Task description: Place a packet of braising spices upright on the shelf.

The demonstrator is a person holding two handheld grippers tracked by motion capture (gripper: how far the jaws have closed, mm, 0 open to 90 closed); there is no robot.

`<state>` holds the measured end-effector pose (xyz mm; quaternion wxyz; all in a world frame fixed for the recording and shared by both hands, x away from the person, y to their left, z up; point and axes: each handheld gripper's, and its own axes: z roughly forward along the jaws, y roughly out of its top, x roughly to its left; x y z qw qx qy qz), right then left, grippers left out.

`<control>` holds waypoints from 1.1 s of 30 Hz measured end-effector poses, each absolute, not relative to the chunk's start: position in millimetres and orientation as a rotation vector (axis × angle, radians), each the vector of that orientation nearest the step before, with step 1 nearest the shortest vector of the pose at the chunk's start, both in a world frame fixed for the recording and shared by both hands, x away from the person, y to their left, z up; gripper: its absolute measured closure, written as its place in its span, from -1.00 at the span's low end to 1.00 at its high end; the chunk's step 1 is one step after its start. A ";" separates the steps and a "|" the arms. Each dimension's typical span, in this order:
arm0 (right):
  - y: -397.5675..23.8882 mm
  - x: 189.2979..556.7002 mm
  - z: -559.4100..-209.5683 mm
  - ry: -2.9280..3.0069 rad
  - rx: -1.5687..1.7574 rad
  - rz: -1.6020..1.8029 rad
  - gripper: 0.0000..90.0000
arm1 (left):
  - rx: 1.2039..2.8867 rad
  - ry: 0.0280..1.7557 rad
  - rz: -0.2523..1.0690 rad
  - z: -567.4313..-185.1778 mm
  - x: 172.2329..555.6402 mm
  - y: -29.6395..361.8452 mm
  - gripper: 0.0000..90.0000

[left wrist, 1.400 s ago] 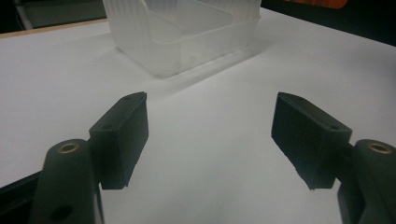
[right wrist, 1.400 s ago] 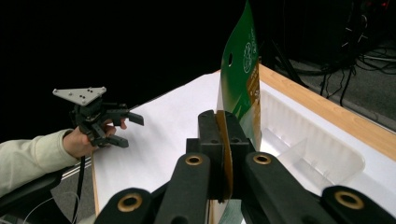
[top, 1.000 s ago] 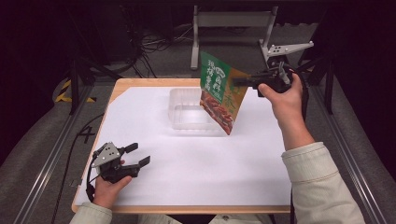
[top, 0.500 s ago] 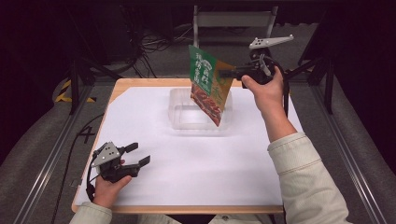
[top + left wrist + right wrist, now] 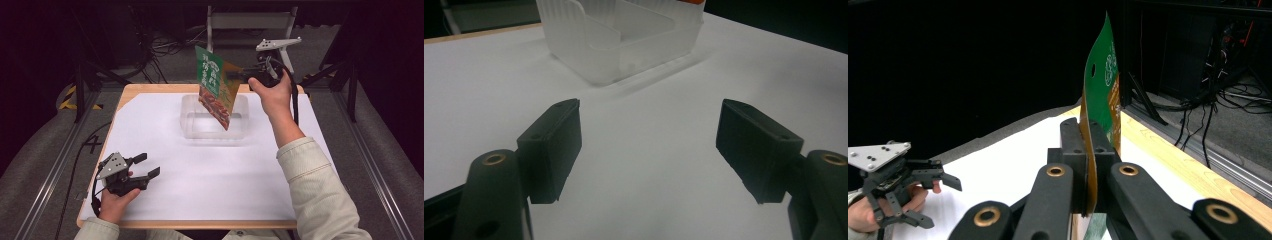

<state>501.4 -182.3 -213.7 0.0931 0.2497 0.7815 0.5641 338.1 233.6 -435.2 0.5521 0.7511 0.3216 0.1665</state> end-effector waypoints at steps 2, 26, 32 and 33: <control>-180.9 504.0 -215.6 2.318 0.738 1.675 1.00 | 1.776 0.764 0.397 -435.2 337.1 234.7 -0.40; -172.0 524.3 -240.4 2.291 0.790 1.683 1.00 | 1.762 0.808 0.417 -436.3 325.0 247.0 -0.40; -168.9 526.9 -248.2 2.283 0.817 1.683 1.00 | 1.763 0.801 0.417 -436.1 324.9 246.2 -0.41; -168.3 527.3 -249.7 2.282 0.819 1.685 1.00 | 1.765 0.799 0.418 -436.0 324.8 245.8 -0.41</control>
